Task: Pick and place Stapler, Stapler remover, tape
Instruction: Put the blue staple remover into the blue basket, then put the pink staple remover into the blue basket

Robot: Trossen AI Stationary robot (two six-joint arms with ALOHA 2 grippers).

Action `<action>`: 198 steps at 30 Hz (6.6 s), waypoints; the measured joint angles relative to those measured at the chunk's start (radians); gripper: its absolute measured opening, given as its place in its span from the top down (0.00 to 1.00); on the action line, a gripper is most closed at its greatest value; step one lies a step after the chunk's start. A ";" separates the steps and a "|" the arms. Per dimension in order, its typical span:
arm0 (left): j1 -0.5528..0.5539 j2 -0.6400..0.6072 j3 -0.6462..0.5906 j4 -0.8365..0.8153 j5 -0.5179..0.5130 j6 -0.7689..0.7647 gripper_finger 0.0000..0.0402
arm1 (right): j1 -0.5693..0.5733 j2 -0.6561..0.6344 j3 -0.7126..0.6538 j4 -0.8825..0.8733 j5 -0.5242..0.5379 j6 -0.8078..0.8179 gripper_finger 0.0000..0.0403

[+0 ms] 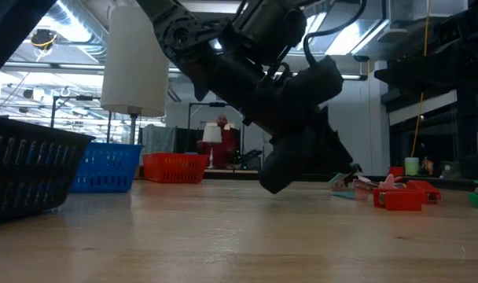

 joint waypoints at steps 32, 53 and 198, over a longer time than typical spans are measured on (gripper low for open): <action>-0.051 -0.232 0.000 -0.485 -0.205 -0.180 0.99 | 0.000 0.000 0.000 0.000 0.000 0.000 0.35; -0.145 -0.537 0.000 -1.512 -0.058 -0.909 0.99 | 0.000 0.000 0.000 0.000 0.000 0.000 0.35; -0.081 0.106 0.199 -0.135 0.025 -0.743 0.76 | 0.000 0.000 0.000 0.000 0.000 0.000 0.35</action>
